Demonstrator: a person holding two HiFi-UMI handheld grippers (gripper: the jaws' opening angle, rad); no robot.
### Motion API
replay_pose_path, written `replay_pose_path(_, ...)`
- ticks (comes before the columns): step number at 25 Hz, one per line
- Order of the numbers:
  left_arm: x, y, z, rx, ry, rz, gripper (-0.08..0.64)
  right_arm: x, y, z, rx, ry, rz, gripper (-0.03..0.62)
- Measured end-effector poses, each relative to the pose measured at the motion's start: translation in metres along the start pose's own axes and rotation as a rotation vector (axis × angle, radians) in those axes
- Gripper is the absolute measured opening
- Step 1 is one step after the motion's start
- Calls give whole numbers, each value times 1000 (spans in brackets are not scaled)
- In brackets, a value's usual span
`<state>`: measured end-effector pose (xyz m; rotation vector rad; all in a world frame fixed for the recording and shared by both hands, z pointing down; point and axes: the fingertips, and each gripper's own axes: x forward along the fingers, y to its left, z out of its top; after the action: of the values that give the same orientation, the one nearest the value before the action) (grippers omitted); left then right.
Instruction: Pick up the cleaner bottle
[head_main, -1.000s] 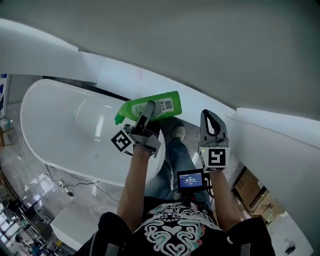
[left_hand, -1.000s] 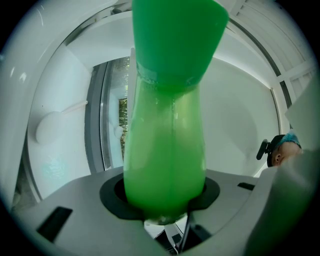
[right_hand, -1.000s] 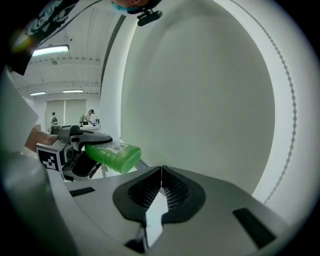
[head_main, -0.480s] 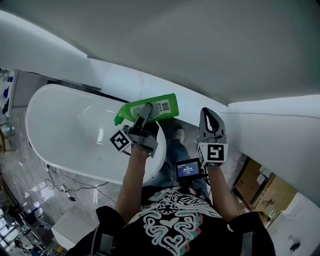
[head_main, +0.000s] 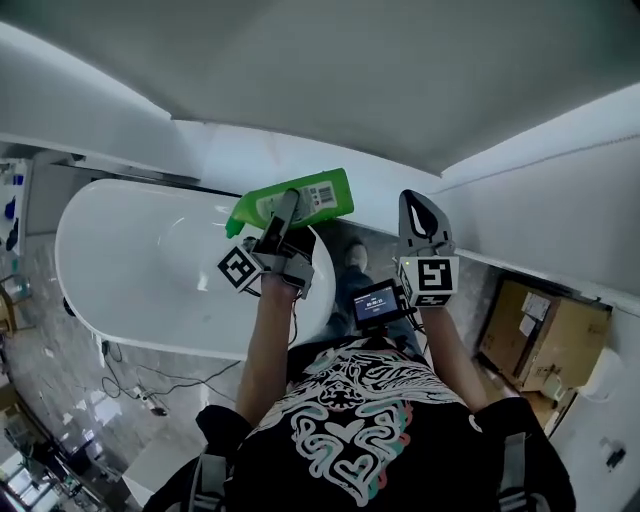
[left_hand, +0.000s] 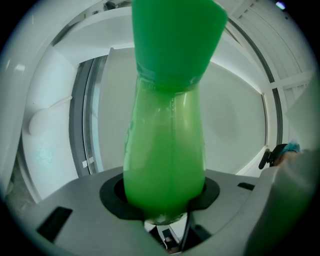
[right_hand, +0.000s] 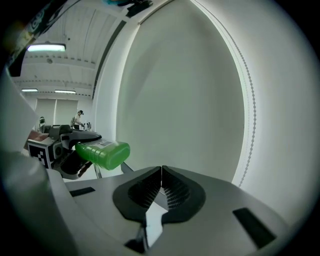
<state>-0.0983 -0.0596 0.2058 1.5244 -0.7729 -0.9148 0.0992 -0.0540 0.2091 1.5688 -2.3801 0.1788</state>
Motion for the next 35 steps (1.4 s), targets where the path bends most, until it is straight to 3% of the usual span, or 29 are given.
replay_pose_path(7,-5,-26,1,-16,24,-28,198,-15,10,17,24,-22,-28,28)
replay_pose_path(15,-12,-52,-1,-1,10,-60,198,-29,16,36,35,-64,-4,28)
replay_pose_path(22,-15,-57,1,14,-5,-74,198,-27,3,40,75,-90,-13,28)
replay_pose_path(35,-19,-58,-3,18,14,-70,198,-26,8,46,48,-105,-6,28)
